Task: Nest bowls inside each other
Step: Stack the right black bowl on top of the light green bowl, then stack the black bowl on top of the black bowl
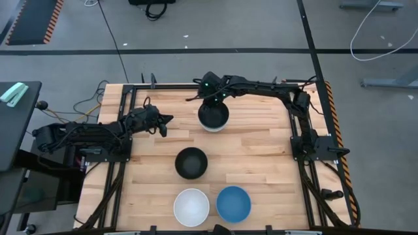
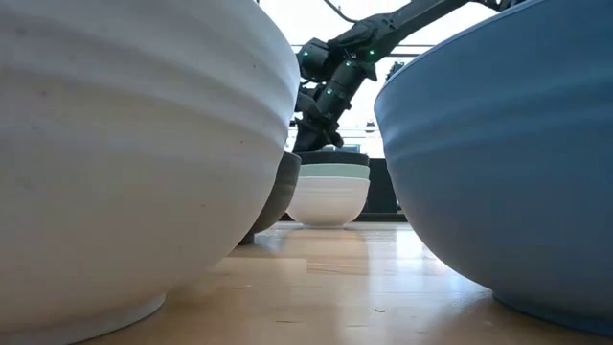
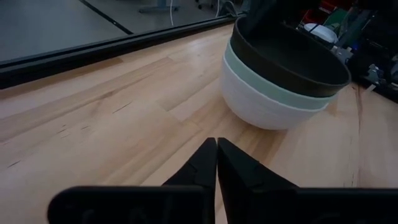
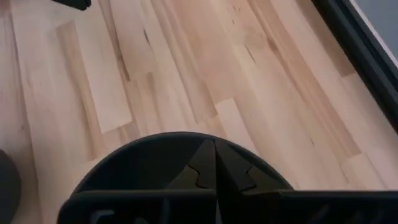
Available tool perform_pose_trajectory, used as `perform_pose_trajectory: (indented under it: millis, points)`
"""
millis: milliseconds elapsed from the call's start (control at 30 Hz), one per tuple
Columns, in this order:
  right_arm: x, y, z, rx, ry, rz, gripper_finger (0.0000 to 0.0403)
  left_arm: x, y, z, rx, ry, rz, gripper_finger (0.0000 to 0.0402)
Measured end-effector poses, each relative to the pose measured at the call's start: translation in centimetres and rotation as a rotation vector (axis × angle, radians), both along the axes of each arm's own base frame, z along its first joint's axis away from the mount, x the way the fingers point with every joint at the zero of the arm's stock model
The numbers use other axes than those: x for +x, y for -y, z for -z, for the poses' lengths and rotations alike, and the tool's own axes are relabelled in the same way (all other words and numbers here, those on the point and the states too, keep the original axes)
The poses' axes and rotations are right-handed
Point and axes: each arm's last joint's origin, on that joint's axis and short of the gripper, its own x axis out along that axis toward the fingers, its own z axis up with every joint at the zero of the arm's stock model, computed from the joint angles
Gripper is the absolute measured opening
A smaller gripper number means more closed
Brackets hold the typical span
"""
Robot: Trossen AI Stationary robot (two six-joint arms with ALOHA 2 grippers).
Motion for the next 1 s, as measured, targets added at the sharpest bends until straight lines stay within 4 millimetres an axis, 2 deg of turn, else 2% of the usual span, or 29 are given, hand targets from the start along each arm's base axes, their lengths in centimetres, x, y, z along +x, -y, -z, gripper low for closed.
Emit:
perform_pose_trajectory:
  millis: [167, 233, 500, 667, 833, 1000]
  points:
    - [-0.4, -0.1, 1.3, 0.013, -0.032, 0.001, 0.0000, 0.0, 0.0, 0.0, -0.001, -0.002, 0.000, 0.0028]
    - [-0.4, -0.1, 1.2, 0.011, -0.028, 0.000, 0.0000, 0.0, 0.0, 0.0, -0.001, -0.001, 0.000, 0.0029]
    - [0.3, -0.2, -1.7, -0.028, 0.032, -0.023, 0.0003, 0.5, 0.9, -0.2, -0.029, 0.044, 0.096, 0.0026]
    - [-0.1, -0.7, -3.1, -0.018, -0.036, 0.004, 0.0009, 1.5, 2.0, -1.1, -0.030, 0.076, 0.212, 0.0033]
    - [-2.0, -2.5, -4.2, -0.005, -0.205, 0.056, 0.0010, 3.2, 3.5, -2.9, -0.057, 0.037, 0.341, 0.0033]
    - [-3.7, -5.6, -6.2, -0.008, -0.310, 0.070, 0.0010, 4.5, 4.9, -5.0, -0.118, -0.124, 0.419, 0.0034]
